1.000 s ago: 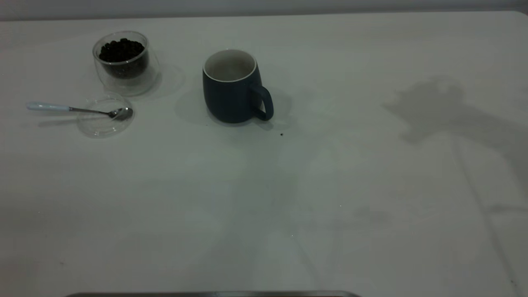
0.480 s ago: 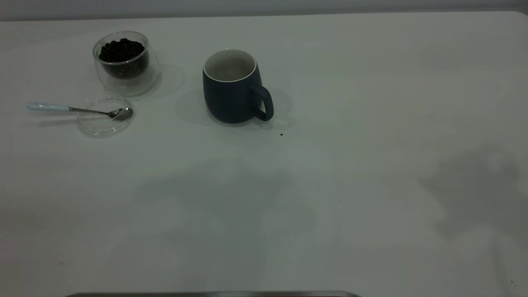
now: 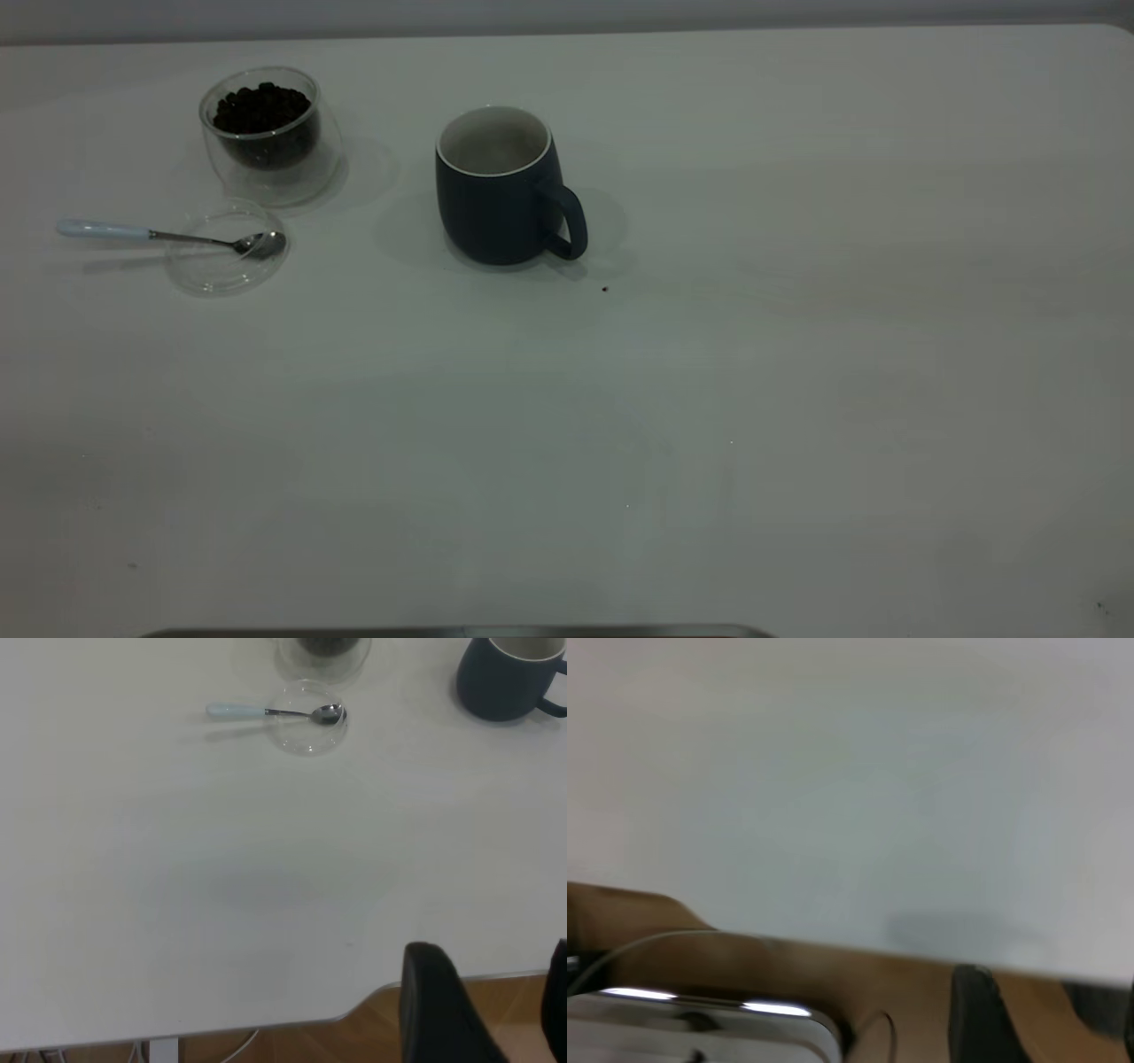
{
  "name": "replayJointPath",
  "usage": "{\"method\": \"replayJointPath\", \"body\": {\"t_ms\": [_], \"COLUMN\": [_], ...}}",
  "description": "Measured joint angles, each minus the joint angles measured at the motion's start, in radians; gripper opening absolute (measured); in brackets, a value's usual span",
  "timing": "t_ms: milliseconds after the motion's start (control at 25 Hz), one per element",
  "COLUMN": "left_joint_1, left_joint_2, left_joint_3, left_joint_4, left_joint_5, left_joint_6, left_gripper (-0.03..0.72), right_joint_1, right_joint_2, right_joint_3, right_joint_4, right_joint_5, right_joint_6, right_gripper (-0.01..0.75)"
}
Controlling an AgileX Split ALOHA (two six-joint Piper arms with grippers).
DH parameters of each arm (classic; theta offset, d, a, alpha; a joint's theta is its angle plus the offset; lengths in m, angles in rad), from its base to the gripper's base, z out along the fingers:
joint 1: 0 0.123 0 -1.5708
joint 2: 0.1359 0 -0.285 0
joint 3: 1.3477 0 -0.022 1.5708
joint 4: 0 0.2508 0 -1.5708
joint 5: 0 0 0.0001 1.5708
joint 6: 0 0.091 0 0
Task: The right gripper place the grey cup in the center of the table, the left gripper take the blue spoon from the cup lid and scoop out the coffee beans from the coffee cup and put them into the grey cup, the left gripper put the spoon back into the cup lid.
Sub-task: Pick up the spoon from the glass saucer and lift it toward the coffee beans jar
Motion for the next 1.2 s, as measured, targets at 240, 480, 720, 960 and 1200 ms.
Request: {"method": "replayJointPath", "body": {"t_ms": [240, 480, 720, 960, 1200], "left_joint_1": [0.000, 0.000, 0.000, 0.000, 0.000], "left_joint_2": [0.000, 0.000, 0.000, 0.000, 0.000], "left_joint_3": [0.000, 0.000, 0.000, 0.000, 0.000], "left_joint_4": [0.000, 0.000, 0.000, 0.000, 0.000], "left_joint_5": [0.000, 0.000, 0.000, 0.000, 0.000], "left_joint_6": [0.000, 0.000, 0.000, 0.000, 0.000], "left_gripper": [0.361, 0.361, 0.361, 0.361, 0.361], "right_joint_1": [0.000, 0.000, 0.000, 0.000, 0.000], "right_joint_2": [-0.273, -0.417, -0.472, -0.634, -0.645], "right_joint_3": [0.133, 0.227, 0.234, 0.234, 0.234], "right_joint_4": [-0.097, -0.119, -0.145, -0.146, -0.149], "right_joint_5": [0.030, -0.069, -0.069, -0.068, -0.067], "right_joint_6": [0.065, 0.080, 0.116, 0.119, 0.119], "right_gripper": [0.364, 0.364, 0.364, 0.364, 0.364]}}
